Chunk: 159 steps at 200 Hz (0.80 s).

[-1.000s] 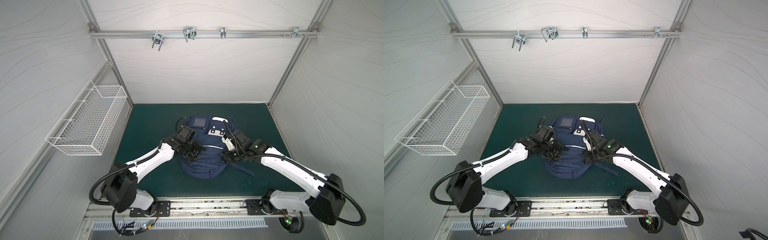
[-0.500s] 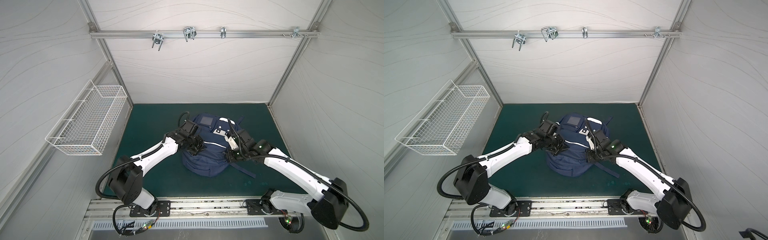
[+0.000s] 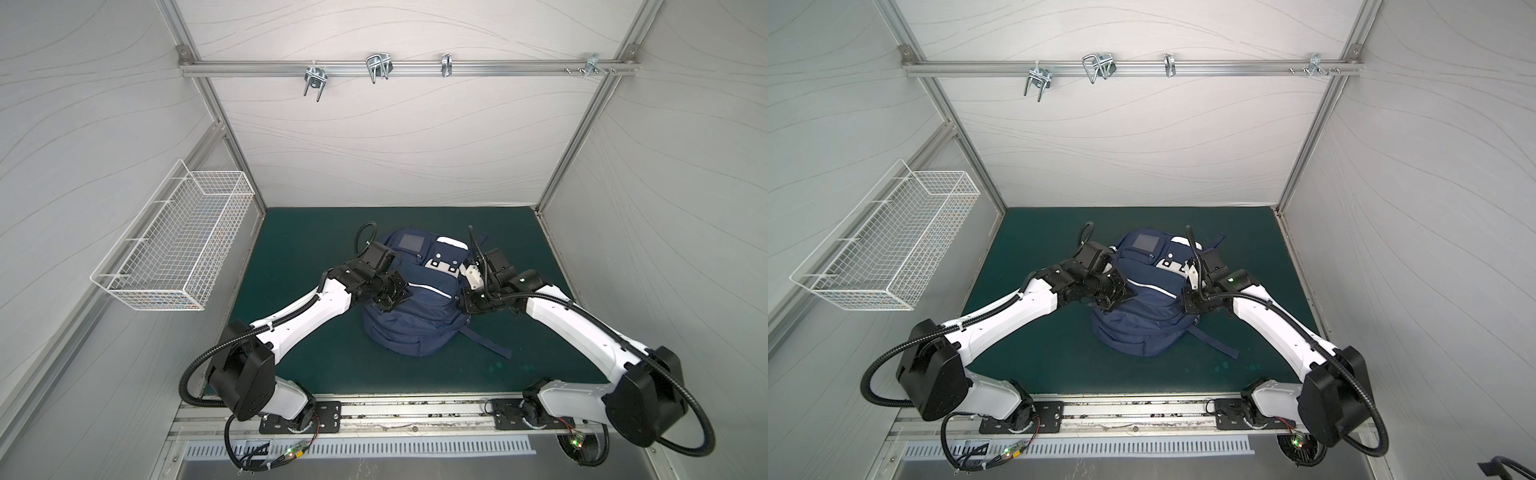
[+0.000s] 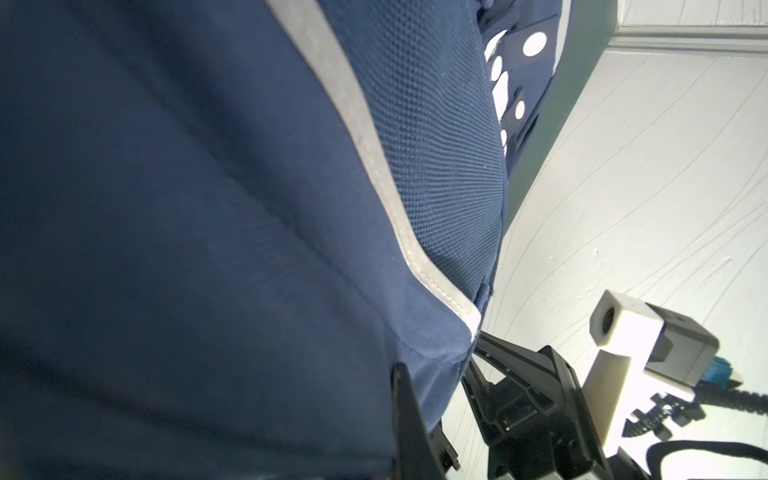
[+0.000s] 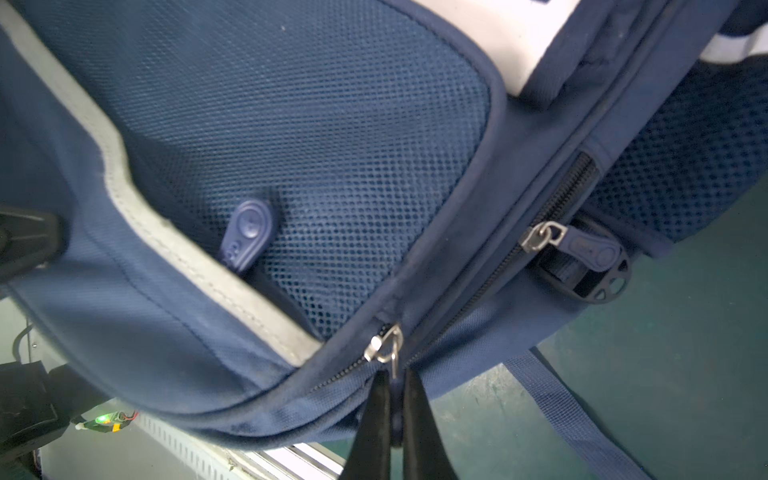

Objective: Pack the student bag

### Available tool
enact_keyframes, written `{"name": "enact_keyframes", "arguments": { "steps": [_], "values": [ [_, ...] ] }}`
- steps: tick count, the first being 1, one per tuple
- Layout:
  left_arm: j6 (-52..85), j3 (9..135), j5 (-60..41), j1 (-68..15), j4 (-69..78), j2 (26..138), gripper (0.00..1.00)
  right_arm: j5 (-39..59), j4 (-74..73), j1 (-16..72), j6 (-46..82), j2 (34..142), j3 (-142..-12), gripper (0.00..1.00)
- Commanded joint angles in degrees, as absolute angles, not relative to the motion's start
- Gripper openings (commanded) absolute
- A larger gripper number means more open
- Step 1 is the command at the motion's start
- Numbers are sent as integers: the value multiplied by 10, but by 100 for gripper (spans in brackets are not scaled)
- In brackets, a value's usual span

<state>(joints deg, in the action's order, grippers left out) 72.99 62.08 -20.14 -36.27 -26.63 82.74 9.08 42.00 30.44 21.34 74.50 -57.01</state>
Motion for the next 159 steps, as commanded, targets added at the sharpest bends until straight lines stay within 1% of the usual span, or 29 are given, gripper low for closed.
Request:
{"name": "enact_keyframes", "arguments": {
  "steps": [1,38,88,91,92,95,97,103,110,114,119,125,135,138,142,144,145,148,159],
  "values": [
    [729,608,-198,-357,-278,805,0,-5,424,272,202,795,-611,0],
    [736,605,-211,-362,-250,832,0,4,430,261,182,869,-674,0],
    [737,597,-217,-364,-236,845,0,-8,438,261,182,881,-669,0],
    [736,597,-221,-364,-234,846,0,-8,439,261,182,881,-669,2],
    [735,598,-221,-364,-234,847,0,-9,440,261,182,882,-670,6],
    [734,599,-224,-364,-234,849,0,-11,442,261,182,880,-670,12],
    [733,600,-226,-364,-233,850,0,-11,442,261,182,880,-669,14],
    [730,605,-229,-363,-235,855,0,-10,444,262,183,874,-668,27],
    [722,613,-232,-364,-238,859,13,-8,445,263,186,862,-666,40],
    [715,619,-231,-364,-241,860,23,-7,446,264,188,854,-666,46],
    [703,629,-227,-364,-250,862,33,-8,447,264,191,841,-666,58],
    [687,645,-217,-364,-270,862,42,-10,450,267,195,824,-666,64],
    [651,672,-197,-364,-297,857,59,-16,452,270,199,793,-666,69],
    [640,679,-190,-364,-307,854,68,-19,452,271,200,783,-667,69],
    [628,688,-181,-364,-316,849,88,-24,453,272,203,771,-668,70],
    [624,692,-177,-364,-321,847,95,-27,454,271,205,765,-669,71],
    [621,694,-174,-364,-323,845,97,-28,454,271,206,762,-669,71],
    [611,699,-166,-363,-329,841,99,-29,454,271,210,754,-670,72],
    [576,721,-138,-358,-344,825,99,-37,455,267,215,721,-677,77]
  ]
}}
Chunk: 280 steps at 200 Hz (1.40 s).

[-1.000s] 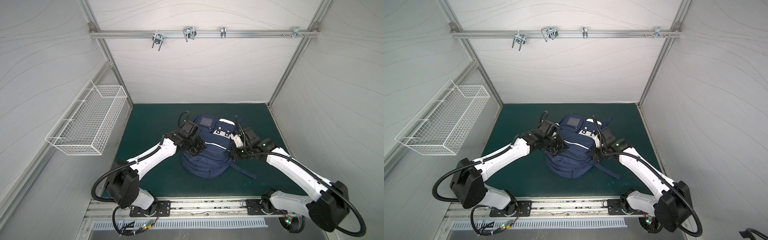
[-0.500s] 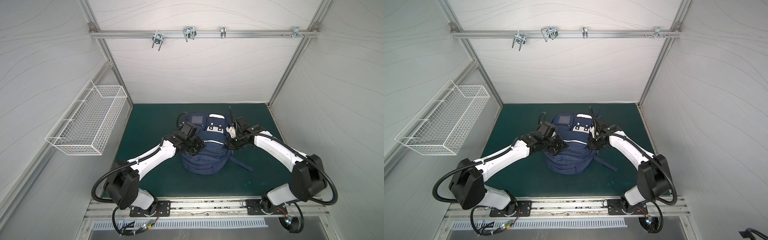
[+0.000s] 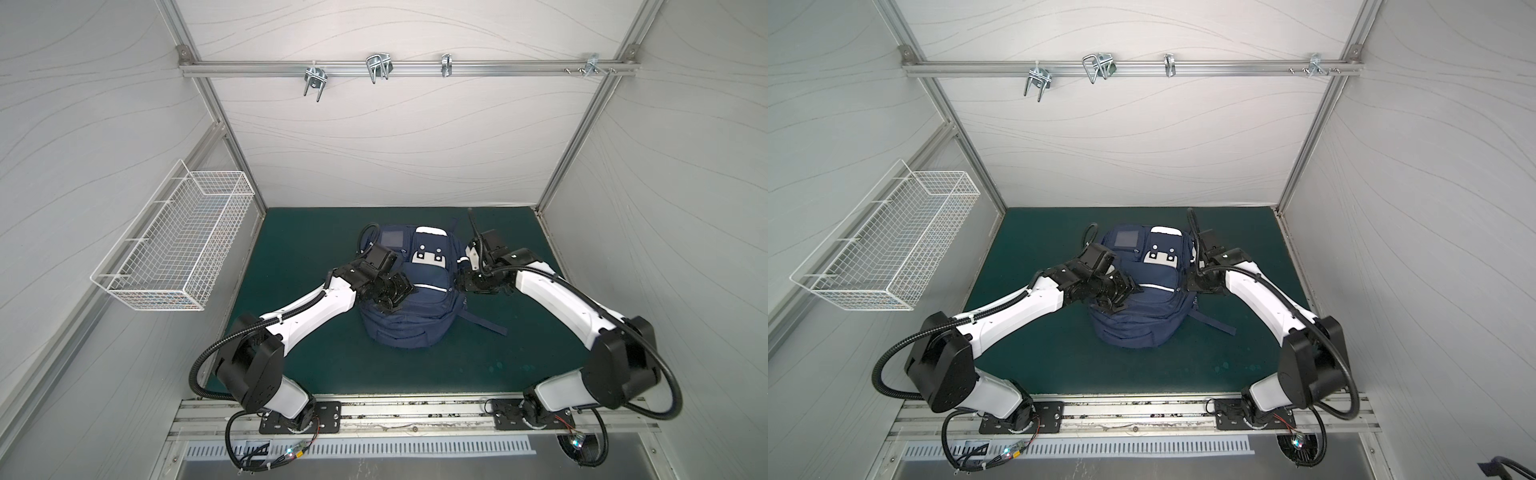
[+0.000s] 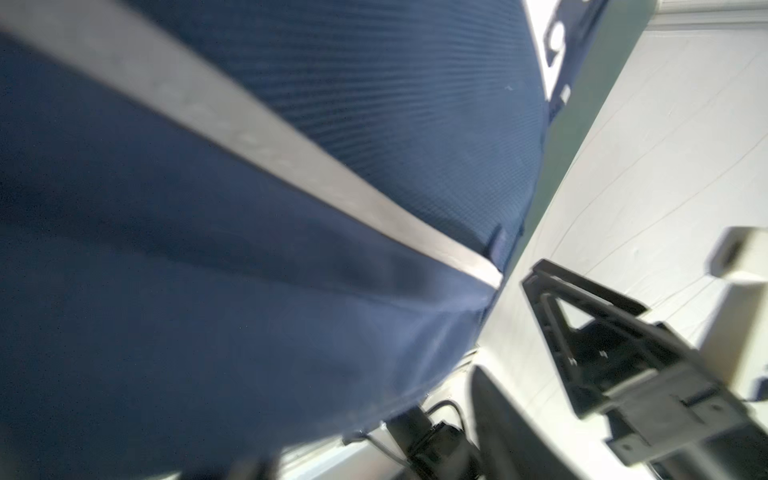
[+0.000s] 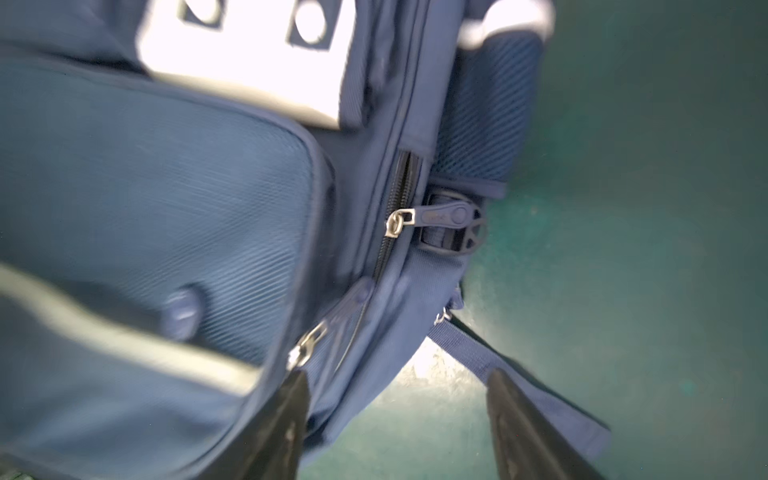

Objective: Pack the student bag

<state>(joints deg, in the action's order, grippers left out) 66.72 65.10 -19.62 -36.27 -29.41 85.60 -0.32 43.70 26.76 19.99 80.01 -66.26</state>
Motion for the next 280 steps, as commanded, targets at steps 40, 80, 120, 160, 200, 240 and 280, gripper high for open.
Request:
{"name": "enact_keyframes", "arguments": {
  "steps": [40,80,120,160,200,240,280],
  "values": [
    [434,737,33,-299,-361,752,97,-202,423,250,245,607,-667,85],
    [198,528,350,-234,-110,675,98,-388,248,239,195,512,-472,94],
    [127,368,376,-55,94,727,98,-501,174,164,236,538,-345,99],
    [45,266,268,-17,323,795,99,-503,-79,111,159,608,-221,99],
    [54,228,89,28,469,860,99,-261,-375,37,112,699,-165,99],
    [48,224,83,29,520,892,99,-55,-559,43,23,911,-206,99],
    [49,230,89,28,509,891,99,-61,-488,45,24,907,-242,99]
  ]
}}
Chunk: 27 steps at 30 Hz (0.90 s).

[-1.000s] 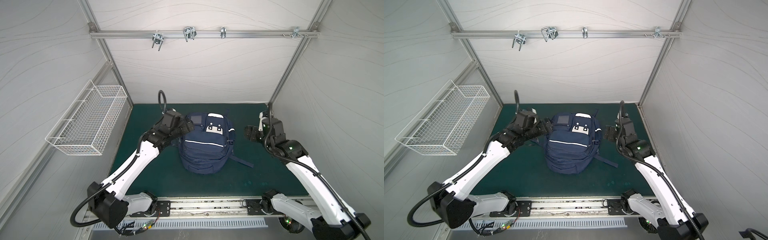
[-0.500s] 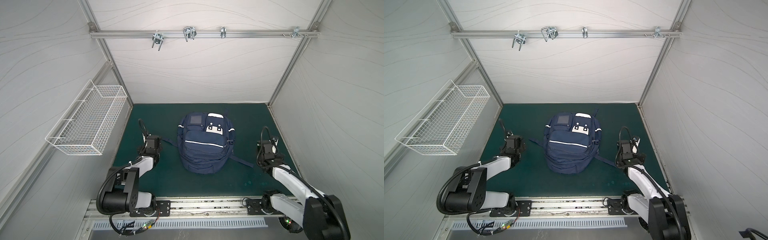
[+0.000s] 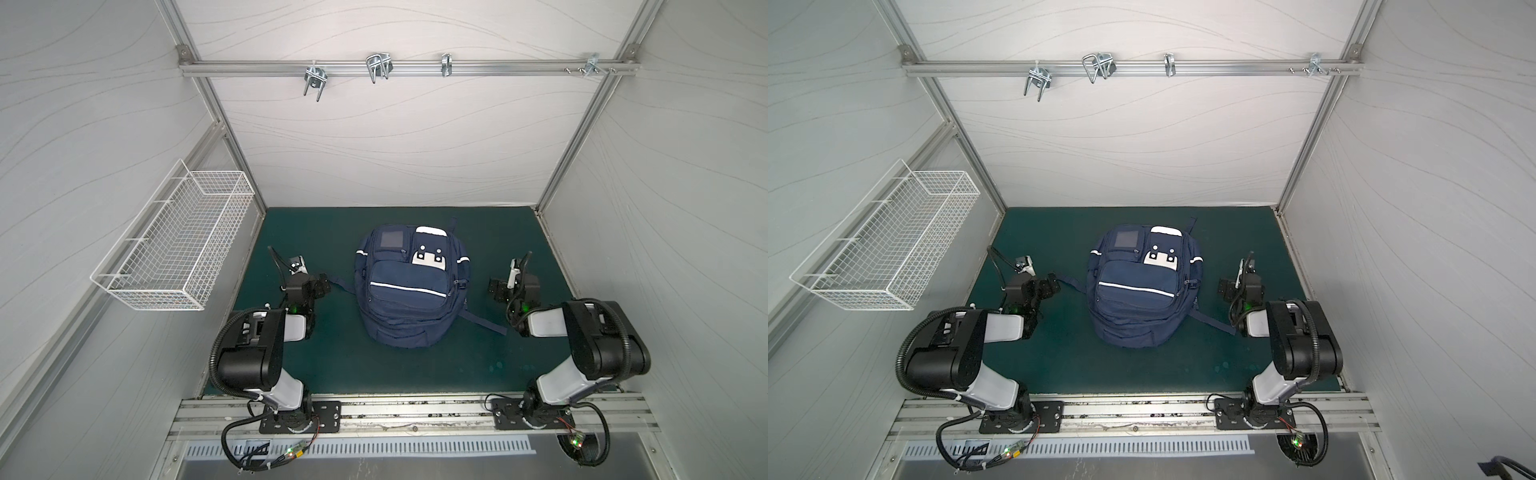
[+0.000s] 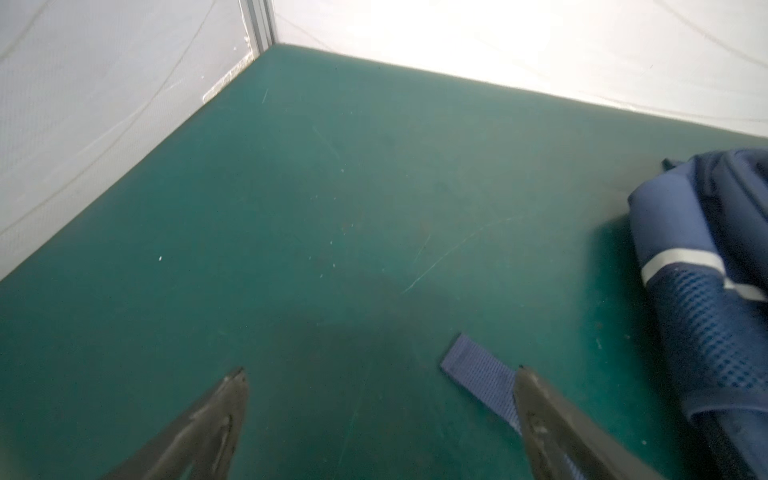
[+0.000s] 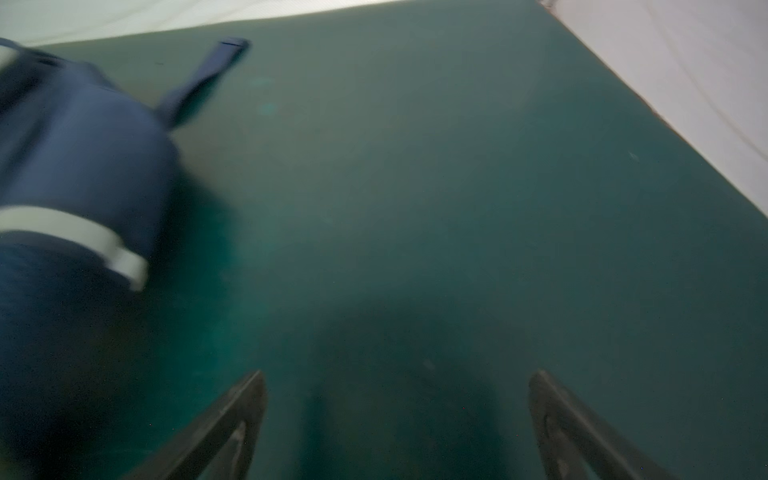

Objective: Pack the student bag

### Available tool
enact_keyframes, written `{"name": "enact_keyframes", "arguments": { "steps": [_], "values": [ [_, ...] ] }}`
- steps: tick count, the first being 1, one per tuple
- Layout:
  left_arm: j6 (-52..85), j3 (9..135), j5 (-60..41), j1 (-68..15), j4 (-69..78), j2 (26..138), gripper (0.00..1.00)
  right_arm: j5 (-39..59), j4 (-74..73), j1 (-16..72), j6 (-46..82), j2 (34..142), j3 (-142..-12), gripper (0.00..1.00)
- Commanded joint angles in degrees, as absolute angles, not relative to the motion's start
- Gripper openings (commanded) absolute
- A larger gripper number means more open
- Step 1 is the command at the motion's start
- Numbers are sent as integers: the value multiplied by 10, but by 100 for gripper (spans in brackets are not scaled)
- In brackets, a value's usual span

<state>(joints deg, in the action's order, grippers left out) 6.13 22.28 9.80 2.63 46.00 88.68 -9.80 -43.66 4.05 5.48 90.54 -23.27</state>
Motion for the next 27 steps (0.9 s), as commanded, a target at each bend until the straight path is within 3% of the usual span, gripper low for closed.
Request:
{"name": "enact_keyframes", "arguments": {
  "steps": [1,27],
  "values": [
    [49,230,89,28,510,891,99,-62,-490,46,23,907,-241,99],
    [27,243,123,1,482,891,99,-65,-459,57,9,898,-250,99]
  ]
}}
